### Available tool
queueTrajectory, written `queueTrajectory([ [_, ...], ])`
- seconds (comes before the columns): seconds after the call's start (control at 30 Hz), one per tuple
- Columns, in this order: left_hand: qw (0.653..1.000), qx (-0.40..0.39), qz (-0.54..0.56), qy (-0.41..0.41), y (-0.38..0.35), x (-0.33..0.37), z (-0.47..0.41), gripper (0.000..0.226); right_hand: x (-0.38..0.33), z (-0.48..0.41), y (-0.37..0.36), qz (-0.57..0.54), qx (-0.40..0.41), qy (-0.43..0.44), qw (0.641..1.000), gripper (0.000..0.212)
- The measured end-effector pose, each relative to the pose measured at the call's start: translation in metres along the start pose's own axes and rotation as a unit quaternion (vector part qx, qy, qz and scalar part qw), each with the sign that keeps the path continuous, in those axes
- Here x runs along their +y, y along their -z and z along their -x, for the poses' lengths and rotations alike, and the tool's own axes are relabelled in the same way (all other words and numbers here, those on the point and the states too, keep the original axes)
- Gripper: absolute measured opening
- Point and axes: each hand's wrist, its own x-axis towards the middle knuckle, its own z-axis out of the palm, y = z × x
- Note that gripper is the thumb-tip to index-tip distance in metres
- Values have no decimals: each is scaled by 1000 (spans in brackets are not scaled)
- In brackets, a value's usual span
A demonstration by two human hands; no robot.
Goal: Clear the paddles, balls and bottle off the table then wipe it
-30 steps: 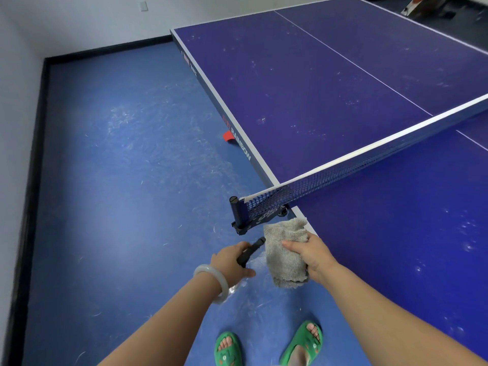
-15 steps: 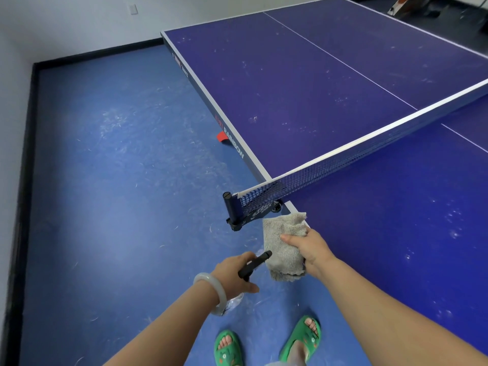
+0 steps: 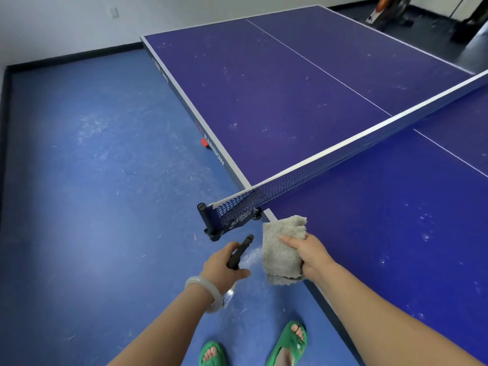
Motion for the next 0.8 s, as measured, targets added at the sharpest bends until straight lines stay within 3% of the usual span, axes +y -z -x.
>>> queueTrajectory([
  [0.17,1000,2,27,2,-15,23,-18,36,-45,-20,38,21,42,51,998,20],
  [0.27,999,4,52,7,-23,36,-30,36,-81,-38,60,111,79,133,982,16],
  [0.37,997,9,73,14,-29,47,-41,34,-104,-51,78,214,48,193,956,27],
  [0.5,996,21,79,24,-34,57,-54,31,-102,-70,99,325,-14,159,932,32],
  [0.63,996,28,76,33,-36,62,-64,30,-86,-78,109,350,-56,114,928,42],
  [0.8,995,34,86,45,-35,63,-73,32,-71,-86,110,383,-132,76,911,24],
])
